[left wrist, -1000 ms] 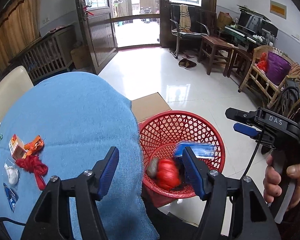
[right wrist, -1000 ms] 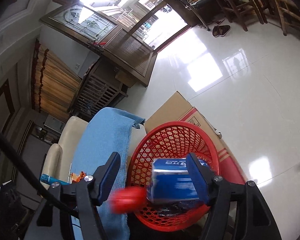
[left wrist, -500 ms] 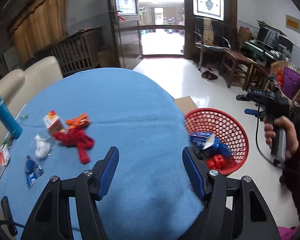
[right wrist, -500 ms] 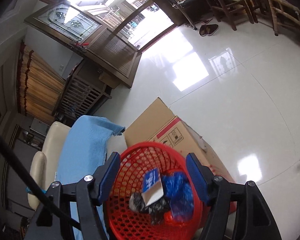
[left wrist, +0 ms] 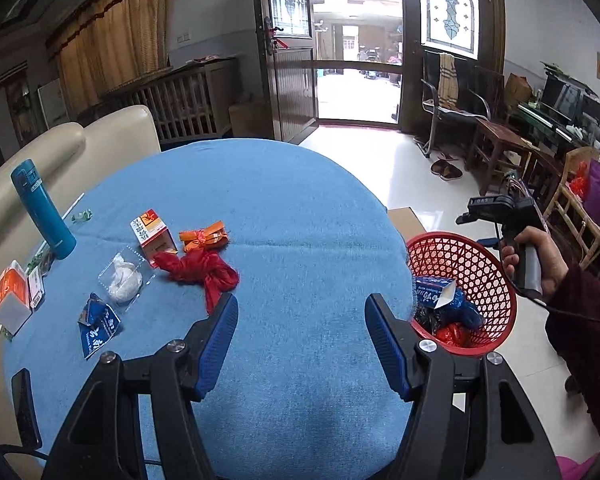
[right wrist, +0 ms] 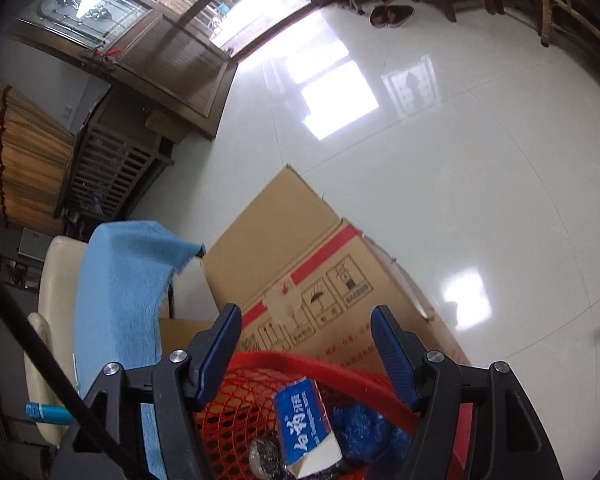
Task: Collect trash
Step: 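Return both tools to the table above the remaining trash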
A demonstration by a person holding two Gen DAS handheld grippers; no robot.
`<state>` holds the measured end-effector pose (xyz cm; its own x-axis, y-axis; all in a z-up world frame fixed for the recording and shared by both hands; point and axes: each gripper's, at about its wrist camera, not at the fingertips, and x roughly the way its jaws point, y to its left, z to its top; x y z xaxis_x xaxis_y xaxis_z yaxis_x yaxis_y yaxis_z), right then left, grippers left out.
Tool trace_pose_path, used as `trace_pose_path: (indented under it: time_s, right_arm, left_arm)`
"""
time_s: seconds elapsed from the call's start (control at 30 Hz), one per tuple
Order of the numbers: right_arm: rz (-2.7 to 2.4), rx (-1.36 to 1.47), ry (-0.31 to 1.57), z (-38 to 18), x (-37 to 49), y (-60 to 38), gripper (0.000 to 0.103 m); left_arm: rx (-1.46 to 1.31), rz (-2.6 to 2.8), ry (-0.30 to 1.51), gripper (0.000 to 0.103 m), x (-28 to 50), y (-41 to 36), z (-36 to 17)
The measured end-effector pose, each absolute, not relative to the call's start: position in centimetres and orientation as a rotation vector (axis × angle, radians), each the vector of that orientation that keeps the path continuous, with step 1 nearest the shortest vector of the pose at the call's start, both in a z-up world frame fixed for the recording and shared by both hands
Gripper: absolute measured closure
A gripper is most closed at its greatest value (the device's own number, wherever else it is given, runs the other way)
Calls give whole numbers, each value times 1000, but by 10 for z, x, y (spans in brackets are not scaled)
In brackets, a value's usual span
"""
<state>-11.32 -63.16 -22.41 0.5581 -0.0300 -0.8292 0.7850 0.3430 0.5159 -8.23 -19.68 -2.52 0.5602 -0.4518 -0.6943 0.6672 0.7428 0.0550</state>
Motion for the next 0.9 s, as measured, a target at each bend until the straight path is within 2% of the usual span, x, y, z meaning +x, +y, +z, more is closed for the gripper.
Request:
trace_pose_path:
  time_s: [0.2,0.37,0.57,0.73,0.9]
  right_arm:
    - [-583,1067,878,-222,-128,-609,33]
    - [-604,1016,898,-218,-146,-592,33]
    - [-724,839,783,-159,-156,-577,33]
    - [-500,679,712,-92,-106,-521,33]
    - [-168,593,785,-81,-30,-431,34]
  left_arm:
    - [288,-599,714,36,-71,-161,-22]
    - [221,-472,731,36,-53,-101,-24]
    - [112,-302,771,36,-26,-19,-37]
    - [75,-226,786,35,-3,18,-49]
    - [114,-282,820,32,26,16,-63]
